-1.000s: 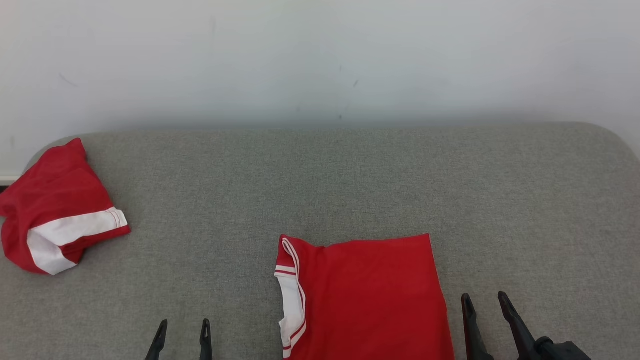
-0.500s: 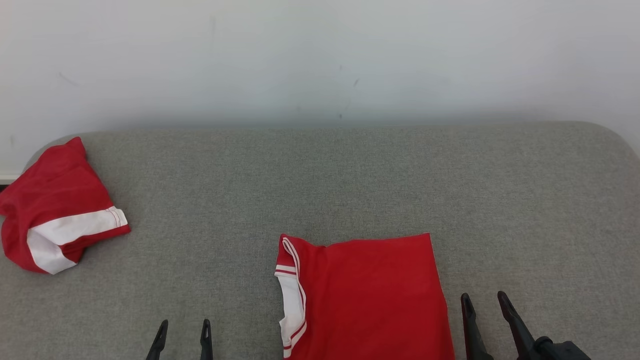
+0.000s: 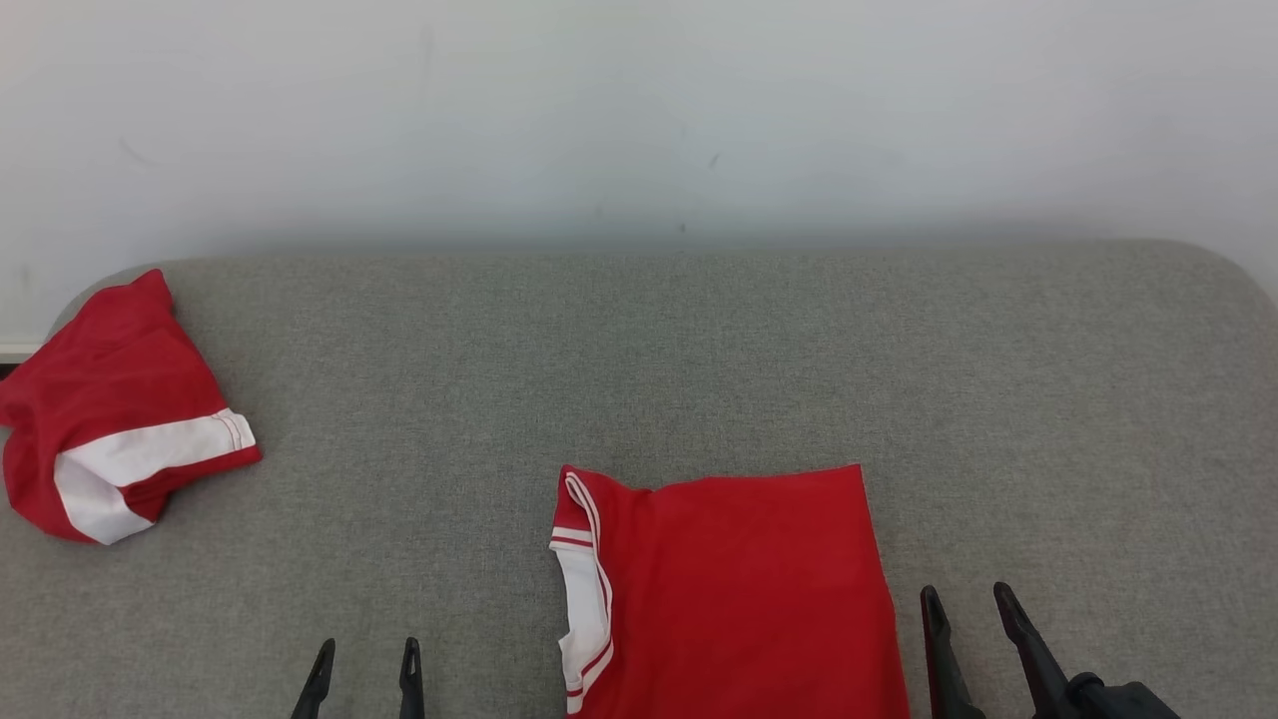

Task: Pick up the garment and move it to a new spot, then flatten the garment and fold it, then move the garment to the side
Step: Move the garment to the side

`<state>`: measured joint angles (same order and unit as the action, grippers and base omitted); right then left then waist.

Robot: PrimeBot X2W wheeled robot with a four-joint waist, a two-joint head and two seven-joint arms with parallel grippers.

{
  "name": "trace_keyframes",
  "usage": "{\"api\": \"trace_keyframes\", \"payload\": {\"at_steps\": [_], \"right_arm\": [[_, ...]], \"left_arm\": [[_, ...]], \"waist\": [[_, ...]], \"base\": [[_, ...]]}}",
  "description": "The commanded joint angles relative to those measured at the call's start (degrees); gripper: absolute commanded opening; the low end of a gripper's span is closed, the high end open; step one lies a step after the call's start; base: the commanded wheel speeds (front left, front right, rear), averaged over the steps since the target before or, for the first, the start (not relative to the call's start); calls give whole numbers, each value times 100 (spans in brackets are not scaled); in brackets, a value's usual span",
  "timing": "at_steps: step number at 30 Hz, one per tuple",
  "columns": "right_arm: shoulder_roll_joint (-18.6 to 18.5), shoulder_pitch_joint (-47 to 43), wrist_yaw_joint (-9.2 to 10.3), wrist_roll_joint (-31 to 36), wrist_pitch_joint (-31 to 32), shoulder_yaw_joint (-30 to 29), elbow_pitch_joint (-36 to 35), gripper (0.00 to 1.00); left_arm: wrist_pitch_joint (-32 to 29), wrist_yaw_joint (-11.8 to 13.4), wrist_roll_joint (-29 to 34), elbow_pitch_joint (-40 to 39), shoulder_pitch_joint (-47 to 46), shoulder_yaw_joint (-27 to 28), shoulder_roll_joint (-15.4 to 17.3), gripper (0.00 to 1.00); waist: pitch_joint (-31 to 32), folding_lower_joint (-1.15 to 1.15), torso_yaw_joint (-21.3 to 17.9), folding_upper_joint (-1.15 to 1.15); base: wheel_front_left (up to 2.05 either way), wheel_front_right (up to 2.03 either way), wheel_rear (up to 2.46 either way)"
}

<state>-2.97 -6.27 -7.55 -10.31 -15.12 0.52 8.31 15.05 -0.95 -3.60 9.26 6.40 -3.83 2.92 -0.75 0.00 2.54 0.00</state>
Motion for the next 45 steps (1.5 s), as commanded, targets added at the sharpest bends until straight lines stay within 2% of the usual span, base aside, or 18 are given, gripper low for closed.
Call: {"api": "trace_keyframes", "payload": {"at_steps": [1, 21, 29, 36, 45], "right_arm": [[18, -39, 14, -2, -1, 4, 3, 100], [18, -57, 14, 39, -1, -69, 6, 100], [16, 219, 14, 132, -2, -128, 168, 100], [-136, 795, 14, 216, -2, -99, 947, 100], [-493, 1592, 14, -39, -1, 265, 2320, 100]], "left_arm": [[18, 5, -29, -5, 24, 4, -6, 100], [18, 27, -70, 2, 9, -36, -6, 100], [18, 9, -99, 9, -96, -80, -6, 100], [18, -26, -129, 16, -256, -163, -6, 100], [18, 26, -200, 51, -459, -291, -6, 100]], "waist": [[-1, 0, -6, 0], [-11, 0, 49, 0], [-123, 0, 145, 0], [-384, 0, 342, 0], [-755, 0, 627, 0]], "base": [[0, 0, 0], [0, 0, 0], [0, 0, 0], [0, 0, 0], [0, 0, 0]]}}
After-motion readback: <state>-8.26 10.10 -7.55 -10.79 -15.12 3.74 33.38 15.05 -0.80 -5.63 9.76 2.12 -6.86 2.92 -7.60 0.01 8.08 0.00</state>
